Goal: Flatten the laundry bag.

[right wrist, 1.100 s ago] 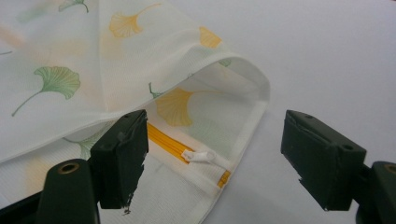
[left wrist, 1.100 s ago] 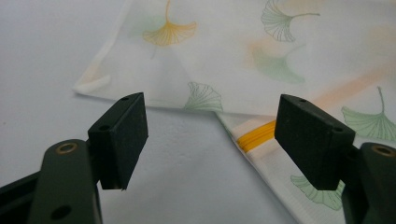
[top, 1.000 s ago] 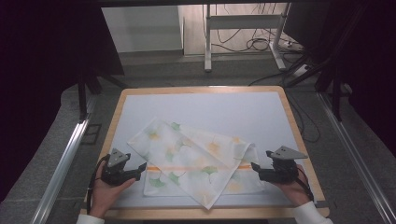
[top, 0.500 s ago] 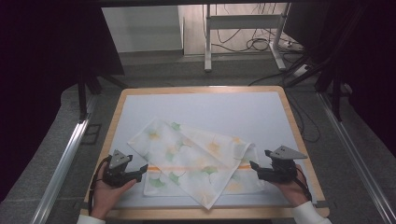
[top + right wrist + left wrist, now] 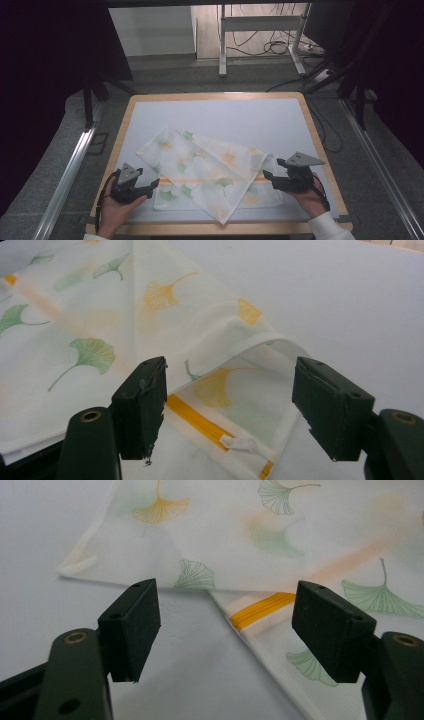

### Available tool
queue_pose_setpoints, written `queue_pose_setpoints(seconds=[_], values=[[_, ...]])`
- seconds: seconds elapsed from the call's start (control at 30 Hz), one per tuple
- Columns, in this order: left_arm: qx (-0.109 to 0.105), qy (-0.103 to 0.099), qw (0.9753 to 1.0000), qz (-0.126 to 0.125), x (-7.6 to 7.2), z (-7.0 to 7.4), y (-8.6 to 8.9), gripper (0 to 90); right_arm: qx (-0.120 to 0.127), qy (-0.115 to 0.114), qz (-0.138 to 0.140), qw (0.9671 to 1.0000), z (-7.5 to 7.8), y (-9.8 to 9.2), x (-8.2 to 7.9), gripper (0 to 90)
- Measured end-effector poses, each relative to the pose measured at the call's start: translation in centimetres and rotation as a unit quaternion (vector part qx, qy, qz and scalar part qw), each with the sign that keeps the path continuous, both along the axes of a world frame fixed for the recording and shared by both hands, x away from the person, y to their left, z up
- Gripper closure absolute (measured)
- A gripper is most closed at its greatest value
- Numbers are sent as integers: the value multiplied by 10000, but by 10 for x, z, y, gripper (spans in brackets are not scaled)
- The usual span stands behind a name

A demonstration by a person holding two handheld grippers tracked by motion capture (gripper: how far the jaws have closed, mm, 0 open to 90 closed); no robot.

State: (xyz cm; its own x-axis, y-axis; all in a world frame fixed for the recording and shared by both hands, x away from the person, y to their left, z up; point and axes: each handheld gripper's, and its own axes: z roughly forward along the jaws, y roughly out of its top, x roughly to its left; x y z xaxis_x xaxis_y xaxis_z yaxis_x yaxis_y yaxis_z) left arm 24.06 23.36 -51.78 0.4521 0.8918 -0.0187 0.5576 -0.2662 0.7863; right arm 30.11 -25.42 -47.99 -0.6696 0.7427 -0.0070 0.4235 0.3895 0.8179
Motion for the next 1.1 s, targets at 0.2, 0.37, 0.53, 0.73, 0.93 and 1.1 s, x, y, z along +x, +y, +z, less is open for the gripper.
queue_pose_setpoints(seconds=[0.2,0.37,0.53,0.73,0.93,1.1], values=[[47,0,10000,-56,-1,-1,-2,275,-48,-17,243,9997,6,12,-7,303],[7,12,10000,-45,-1,-1,-1,275,-112,48,495,9987,7,30,-11,303],[28,-6,10000,-62,-1,-1,-3,275,-125,89,727,9972,8,45,-14,302],[-6,-43,10000,-22,-2,0,0,270,-122,201,815,9964,11,63,-10,298],[2,-26,10000,-44,-2,-1,0,270,-216,205,1031,9942,15,86,-6,298],[9,-18,10000,-76,-2,-1,-2,270,-284,221,1178,9924,14,101,-8,298]])
